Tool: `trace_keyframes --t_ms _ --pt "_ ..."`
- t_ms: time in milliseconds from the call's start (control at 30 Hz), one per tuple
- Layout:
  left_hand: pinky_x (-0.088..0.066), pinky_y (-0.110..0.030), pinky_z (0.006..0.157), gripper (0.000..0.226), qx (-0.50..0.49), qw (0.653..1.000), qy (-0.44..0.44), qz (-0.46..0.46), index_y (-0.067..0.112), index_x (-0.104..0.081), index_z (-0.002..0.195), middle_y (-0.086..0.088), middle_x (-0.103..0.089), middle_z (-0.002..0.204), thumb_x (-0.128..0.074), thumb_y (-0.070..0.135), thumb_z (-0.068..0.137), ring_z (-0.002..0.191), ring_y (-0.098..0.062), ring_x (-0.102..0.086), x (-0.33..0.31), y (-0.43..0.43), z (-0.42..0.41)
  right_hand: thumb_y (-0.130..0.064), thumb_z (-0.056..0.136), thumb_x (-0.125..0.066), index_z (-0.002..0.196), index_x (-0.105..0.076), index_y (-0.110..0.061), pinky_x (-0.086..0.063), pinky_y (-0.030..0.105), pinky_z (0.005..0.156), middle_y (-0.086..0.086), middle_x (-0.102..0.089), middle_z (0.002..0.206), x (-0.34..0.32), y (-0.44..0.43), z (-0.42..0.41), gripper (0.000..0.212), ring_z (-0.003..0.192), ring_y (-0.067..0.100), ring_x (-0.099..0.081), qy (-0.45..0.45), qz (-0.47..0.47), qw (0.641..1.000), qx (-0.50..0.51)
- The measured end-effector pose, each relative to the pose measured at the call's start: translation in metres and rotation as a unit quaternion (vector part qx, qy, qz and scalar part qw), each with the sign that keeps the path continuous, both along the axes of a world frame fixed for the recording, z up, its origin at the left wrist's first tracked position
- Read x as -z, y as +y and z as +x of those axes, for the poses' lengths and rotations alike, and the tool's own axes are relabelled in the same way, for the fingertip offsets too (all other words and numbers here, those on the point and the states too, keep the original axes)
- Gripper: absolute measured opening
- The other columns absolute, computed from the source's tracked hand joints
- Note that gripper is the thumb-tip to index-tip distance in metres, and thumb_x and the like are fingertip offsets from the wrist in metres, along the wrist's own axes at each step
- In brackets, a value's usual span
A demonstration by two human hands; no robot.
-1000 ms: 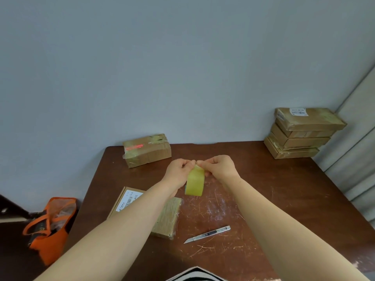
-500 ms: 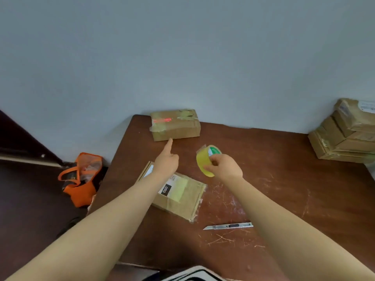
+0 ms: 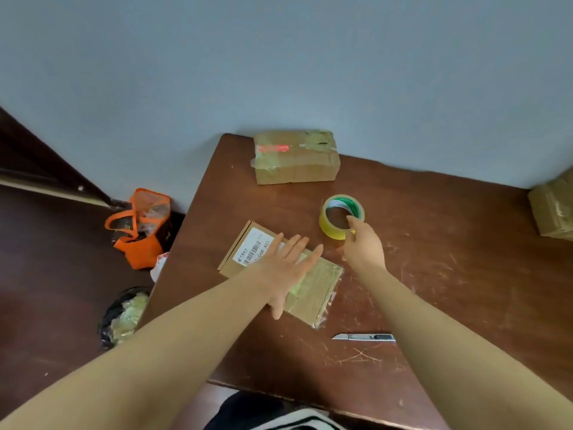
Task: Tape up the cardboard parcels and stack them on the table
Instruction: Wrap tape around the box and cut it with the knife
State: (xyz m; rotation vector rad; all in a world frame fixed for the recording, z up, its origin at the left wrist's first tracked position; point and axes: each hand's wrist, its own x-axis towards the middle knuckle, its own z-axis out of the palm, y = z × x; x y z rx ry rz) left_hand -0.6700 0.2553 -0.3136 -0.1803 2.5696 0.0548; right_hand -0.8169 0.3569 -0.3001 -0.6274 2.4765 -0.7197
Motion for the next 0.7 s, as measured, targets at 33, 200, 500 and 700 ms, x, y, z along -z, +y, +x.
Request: trace_keyframes --t_ms 33,200,500,700 --pt "0.013 -0.054 0.112 0.157 0.001 1.0 0.011 -0.005 0.024 0.039 0.138 -0.016 0.012 0.156 -0.089 0.041 0.049 0.145 -0.033 0.013 0.001 0.002 -0.001 -0.012 0.099 -0.041 0.14 -0.043 -0.017 -0.045 0.034 0.095 0.005 -0.045 0.142 0.0 0.008 0.004 0.041 0.114 0.024 -0.055 -0.017 -0.048 0.997 0.051" --pt "0.005 -0.052 0.113 0.154 -0.099 0.986 0.131 0.026 0.029 0.041 0.133 -0.009 -0.005 0.149 -0.084 0.05 0.046 0.14 -0.03 -0.002 -0.009 0.009 -0.006 -0.041 0.088 -0.063 0.124 -0.047 -0.024 -0.046 0.032 0.09 0.003 -0.051 0.123 -0.001 0.055 0.03 0.044 0.093 0.006 -0.054 -0.093 -0.197 0.954 0.204" --pt "-0.01 -0.039 0.116 0.135 -0.361 0.849 0.307 0.236 0.027 0.005 0.148 0.005 -0.01 0.145 -0.075 0.072 0.049 0.139 -0.016 -0.006 -0.055 0.035 -0.004 -0.028 0.077 -0.078 0.132 -0.048 -0.035 -0.056 0.024 0.081 -0.023 -0.064 0.104 -0.044 0.063 0.028 0.063 0.098 -0.001 -0.064 -0.213 -0.276 0.937 -0.004" --pt "-0.046 -0.024 0.095 0.071 -0.436 0.605 0.46 0.483 0.033 -0.031 0.132 0.005 -0.046 0.131 -0.067 0.054 0.074 0.119 -0.006 -0.05 -0.086 0.028 0.014 -0.017 0.07 -0.082 0.124 -0.054 -0.035 -0.048 0.025 0.09 -0.02 -0.059 0.107 -0.083 0.051 0.024 0.064 0.104 0.004 -0.057 -0.098 -0.231 0.953 -0.169"
